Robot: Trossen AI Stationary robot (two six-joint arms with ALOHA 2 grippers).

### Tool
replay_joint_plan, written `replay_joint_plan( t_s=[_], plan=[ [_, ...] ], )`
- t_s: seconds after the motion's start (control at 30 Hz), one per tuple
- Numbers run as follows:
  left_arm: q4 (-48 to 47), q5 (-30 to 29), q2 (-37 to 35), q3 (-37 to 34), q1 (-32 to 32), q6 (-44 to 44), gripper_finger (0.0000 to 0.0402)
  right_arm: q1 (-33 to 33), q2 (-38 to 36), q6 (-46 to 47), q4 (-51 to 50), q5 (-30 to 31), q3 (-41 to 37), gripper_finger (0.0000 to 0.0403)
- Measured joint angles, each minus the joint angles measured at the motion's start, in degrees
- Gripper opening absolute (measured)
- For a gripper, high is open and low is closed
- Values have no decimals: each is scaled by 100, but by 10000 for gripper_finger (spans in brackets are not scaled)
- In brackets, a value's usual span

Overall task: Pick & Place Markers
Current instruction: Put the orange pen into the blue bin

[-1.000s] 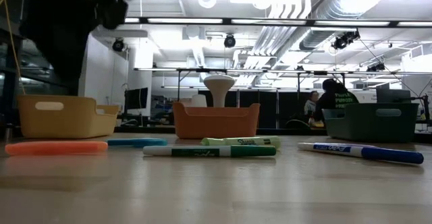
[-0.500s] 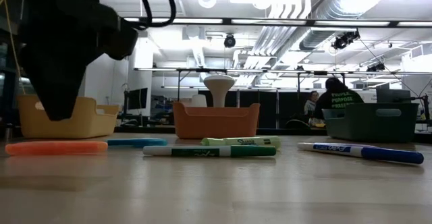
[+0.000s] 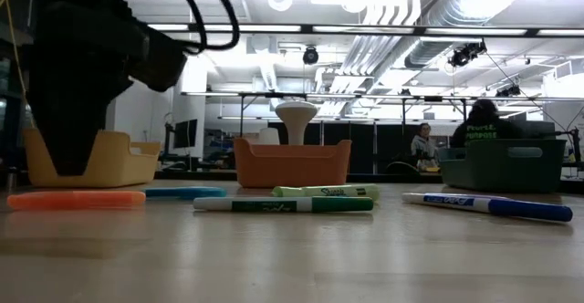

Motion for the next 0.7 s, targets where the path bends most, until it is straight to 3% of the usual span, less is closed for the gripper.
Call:
replay_joint_plan(
  t_s=[0.53, 0.7],
  plan=[
    [404, 489, 816, 30, 50, 359, 216, 0, 0, 155, 24, 7, 0, 252],
    [410, 686, 1002, 33, 129, 496, 183, 0, 0, 240, 46, 7, 0, 252]
  ],
)
